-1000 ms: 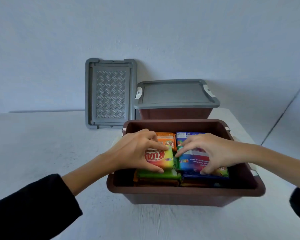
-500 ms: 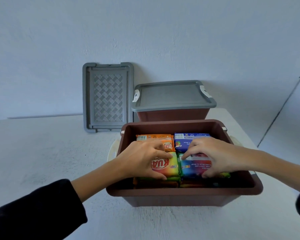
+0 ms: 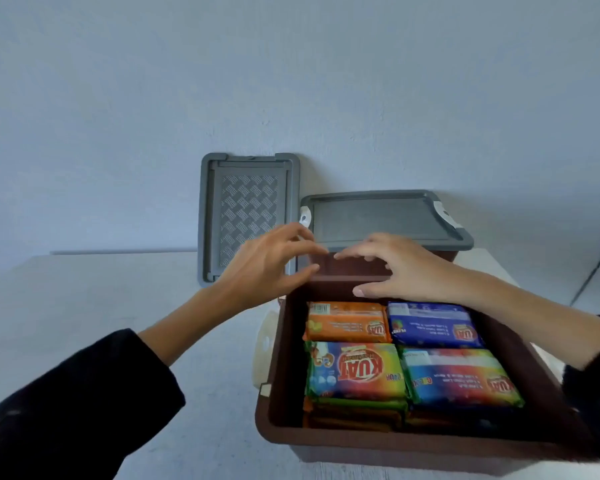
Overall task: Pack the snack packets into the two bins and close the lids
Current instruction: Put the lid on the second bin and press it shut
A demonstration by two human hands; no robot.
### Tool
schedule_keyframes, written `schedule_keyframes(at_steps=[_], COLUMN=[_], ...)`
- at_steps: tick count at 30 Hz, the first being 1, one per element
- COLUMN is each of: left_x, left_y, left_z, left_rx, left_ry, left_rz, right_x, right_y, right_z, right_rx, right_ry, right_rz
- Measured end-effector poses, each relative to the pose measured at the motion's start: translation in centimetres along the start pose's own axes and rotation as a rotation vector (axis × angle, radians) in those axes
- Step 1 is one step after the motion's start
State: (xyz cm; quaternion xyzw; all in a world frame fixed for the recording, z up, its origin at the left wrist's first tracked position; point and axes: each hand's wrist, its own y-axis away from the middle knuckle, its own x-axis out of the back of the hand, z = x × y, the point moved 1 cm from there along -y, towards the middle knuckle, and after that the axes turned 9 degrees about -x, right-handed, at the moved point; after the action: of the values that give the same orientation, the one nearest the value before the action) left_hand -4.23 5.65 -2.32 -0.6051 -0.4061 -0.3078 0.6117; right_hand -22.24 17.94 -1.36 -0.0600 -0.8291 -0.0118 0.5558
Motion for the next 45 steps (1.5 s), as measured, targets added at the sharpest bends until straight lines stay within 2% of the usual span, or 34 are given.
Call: schedule_keyframes(at_steps=[4,8,10,14,17,21,28,32,37,45], left_x=[0.4,-0.1,-0.6,-2.4,-4.5,-7.2,-7.1,-3.8,2.5,9.7], left_y=[1.2,2.5,3.1,3.9,4.1,4.0,4.3,4.2,3.2,-0.2], left_z=[-5.6,-11.7,-15.0,-20.6,-23.4,-24.3,-24.2,-24.4,-23.0,-14.2], left_rx=[0.157,0.347,0.455,0.656,0.731,0.732,0.726,0.712,0.64,0.597], left_ry=[-0.036,-0.015,0.011,0.11,0.203,0.315,0.198,0.143,0.081,0.034], left_rz=[0.135,0.197,0.203,0.15,0.098,0.101,0.095,0.137,0.25,0.336], right_x=[-1.2,-3.2,-4.1,-5.5,-6.7,-7.9,-7.4,-6.0,-1.7,6.2], right_y=[-5.8,-12.7,-16.0,-21.6,-24.1,-24.9,-24.2,-23.6,-21.6,-12.6], right_z=[-2.5,-4.2,-4.7,-4.4,-3.8,-3.3,-4.3,-6.3,-9.4,-10.7], right_rx=[0.01,-0.046,-0.109,-0.289,-0.406,-0.458,-0.378,-0.315,-0.237,-0.193], right_ry=[-0.036,-0.091,-0.09,0.092,0.092,0.125,-0.043,-0.068,0.05,0.118], right_rz=[0.132,0.194,0.199,0.231,0.229,0.239,0.28,0.373,0.554,0.62])
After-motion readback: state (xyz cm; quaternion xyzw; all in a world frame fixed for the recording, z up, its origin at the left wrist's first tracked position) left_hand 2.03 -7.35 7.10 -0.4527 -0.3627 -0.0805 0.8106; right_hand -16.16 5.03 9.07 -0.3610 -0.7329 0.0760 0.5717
